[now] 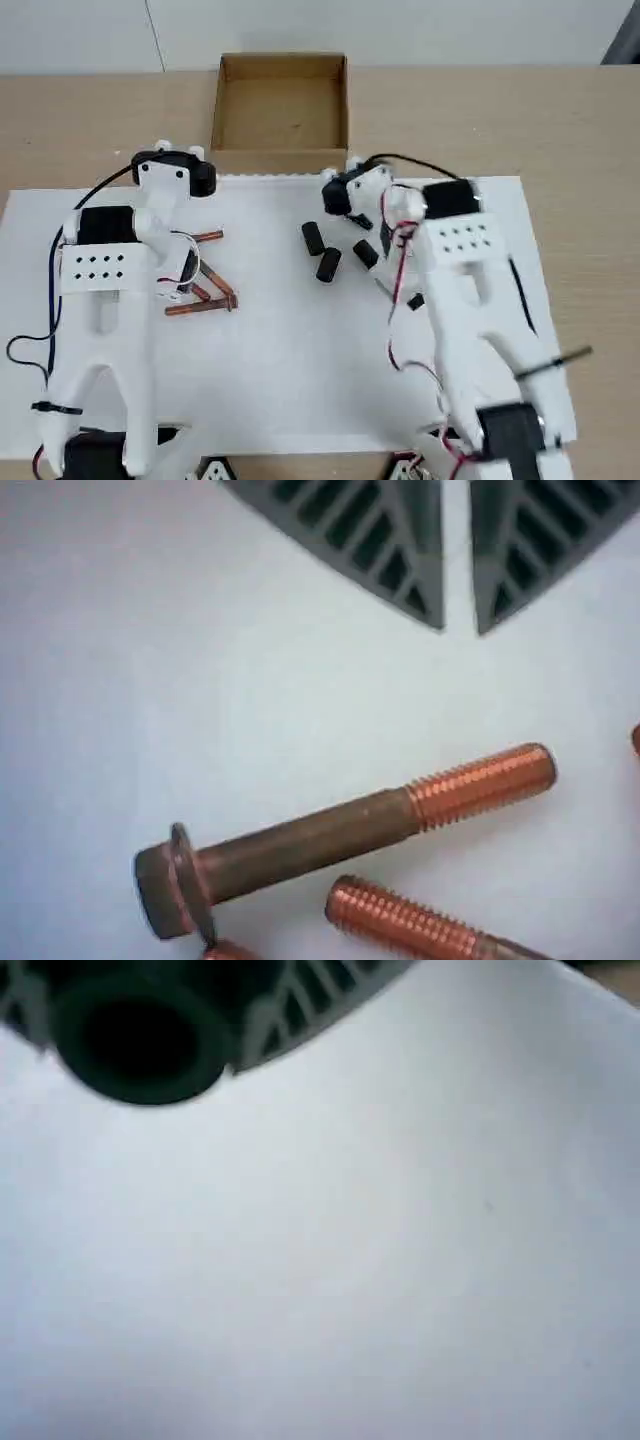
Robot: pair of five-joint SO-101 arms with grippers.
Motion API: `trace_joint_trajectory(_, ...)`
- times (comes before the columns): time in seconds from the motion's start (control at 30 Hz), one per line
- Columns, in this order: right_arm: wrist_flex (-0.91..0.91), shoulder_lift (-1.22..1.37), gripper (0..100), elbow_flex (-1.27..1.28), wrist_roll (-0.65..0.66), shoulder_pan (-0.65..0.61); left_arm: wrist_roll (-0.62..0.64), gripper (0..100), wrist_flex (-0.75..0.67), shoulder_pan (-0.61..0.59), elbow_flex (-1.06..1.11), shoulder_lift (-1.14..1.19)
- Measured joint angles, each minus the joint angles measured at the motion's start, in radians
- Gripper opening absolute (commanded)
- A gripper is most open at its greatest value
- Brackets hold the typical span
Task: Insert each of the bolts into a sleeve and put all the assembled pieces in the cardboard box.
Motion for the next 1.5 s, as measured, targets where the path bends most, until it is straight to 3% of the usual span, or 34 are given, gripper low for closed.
trace_joint_trajectory(0.3,0.012,-0.12,0.3,0.029,-0.012,0.178,-0.15,1,0.057,0.0,-0.089,0.083)
trace_joint_trajectory(0.57,0.012,-0.12,0.3,0.129,-0.012,0.256,-0.474,1,0.068,0.005,-0.14,0.313)
trace_joint_trajectory(0.8,0.012,-0.121,0.2,0.129,-0.012,0.279,-0.761,7,0.068,0.017,-0.14,0.33)
trace_joint_trajectory(1.0,0.012,-0.121,0.2,0.129,-0.012,0.279,-0.91,9,0.068,0.017,-0.14,0.33)
trace_joint_trajectory(1.2,0.012,-0.121,0.2,0.129,-0.012,0.278,-0.999,9,0.068,0.023,-0.14,0.338)
trace_joint_trajectory(1.5,0.012,-0.121,0.2,0.129,-0.012,0.278,-1.01,9,0.068,0.081,-0.14,0.471)
